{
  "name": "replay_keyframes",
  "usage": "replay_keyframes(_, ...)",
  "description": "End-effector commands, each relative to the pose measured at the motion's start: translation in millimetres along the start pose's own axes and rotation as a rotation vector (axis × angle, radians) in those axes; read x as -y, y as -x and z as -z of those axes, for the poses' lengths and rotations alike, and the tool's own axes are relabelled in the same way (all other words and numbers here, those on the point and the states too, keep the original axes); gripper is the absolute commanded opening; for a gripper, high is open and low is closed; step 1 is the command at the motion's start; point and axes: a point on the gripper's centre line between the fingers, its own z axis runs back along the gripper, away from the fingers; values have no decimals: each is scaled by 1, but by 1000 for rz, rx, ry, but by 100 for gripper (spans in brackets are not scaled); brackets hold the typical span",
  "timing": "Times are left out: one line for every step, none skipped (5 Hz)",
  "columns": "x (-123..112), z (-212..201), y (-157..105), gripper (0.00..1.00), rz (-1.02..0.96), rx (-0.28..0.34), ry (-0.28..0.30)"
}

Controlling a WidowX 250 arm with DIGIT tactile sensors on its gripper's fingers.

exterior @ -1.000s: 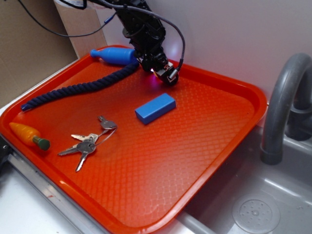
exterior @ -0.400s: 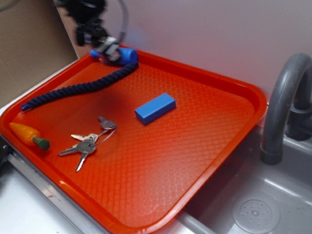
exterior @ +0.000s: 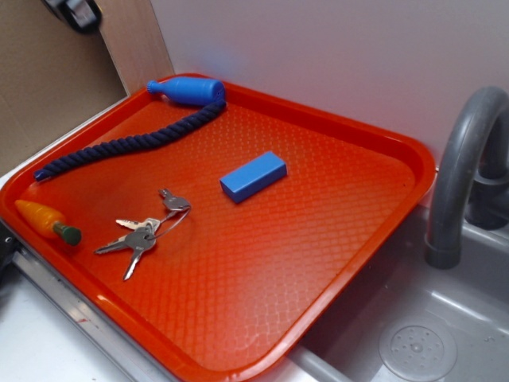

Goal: Grab the yellow duck.

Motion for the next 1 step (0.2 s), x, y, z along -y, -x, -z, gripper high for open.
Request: replay_keyframes(11, -14, -1, 0, -19, 2, 36)
